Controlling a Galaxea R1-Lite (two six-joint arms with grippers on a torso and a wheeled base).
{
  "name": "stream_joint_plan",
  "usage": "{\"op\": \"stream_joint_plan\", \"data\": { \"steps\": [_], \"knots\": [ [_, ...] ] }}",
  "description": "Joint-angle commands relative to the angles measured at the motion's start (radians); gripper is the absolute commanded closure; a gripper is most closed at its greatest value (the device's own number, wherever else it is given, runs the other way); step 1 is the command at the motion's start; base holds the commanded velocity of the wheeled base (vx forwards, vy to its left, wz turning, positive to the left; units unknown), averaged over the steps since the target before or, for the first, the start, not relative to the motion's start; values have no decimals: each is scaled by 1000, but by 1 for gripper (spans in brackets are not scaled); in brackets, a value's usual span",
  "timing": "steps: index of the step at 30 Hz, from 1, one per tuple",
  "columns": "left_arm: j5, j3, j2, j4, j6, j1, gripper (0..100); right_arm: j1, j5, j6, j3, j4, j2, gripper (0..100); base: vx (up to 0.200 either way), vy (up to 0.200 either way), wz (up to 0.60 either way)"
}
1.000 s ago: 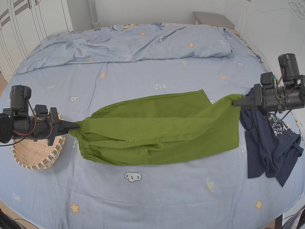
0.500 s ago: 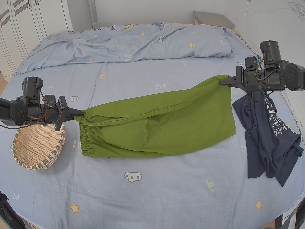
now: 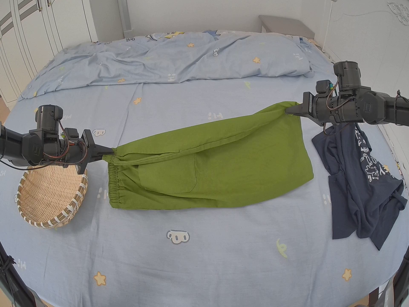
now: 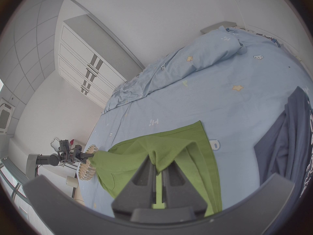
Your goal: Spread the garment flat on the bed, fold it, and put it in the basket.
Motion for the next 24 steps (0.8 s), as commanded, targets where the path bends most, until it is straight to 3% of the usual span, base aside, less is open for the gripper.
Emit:
{"op": "stream_joint_plan", "data": {
  "steps": [1, 8, 9, 18, 24],
  "knots": [
    [0, -10, 15, -3, 0, -1, 100, 0, 0, 2, -24, -2, 49, 100, 0, 0, 0],
    [2, -13, 30, -4, 0, -1, 100, 1, 0, -7, -34, -2, 72, 100, 0, 0, 0],
    [2, -13, 30, -4, 0, -3, 0, 3, 2, -6, -35, -4, 73, 0, 0, 0, 0],
    [-4, -1, 14, 0, -7, -15, 0, 12, 3, -6, -21, -5, 87, 0, 0, 0, 0],
    [-10, 1, -28, -3, -71, -41, 0, 12, 9, -6, 14, -5, 83, 0, 0, 0, 0]
  ]
}}
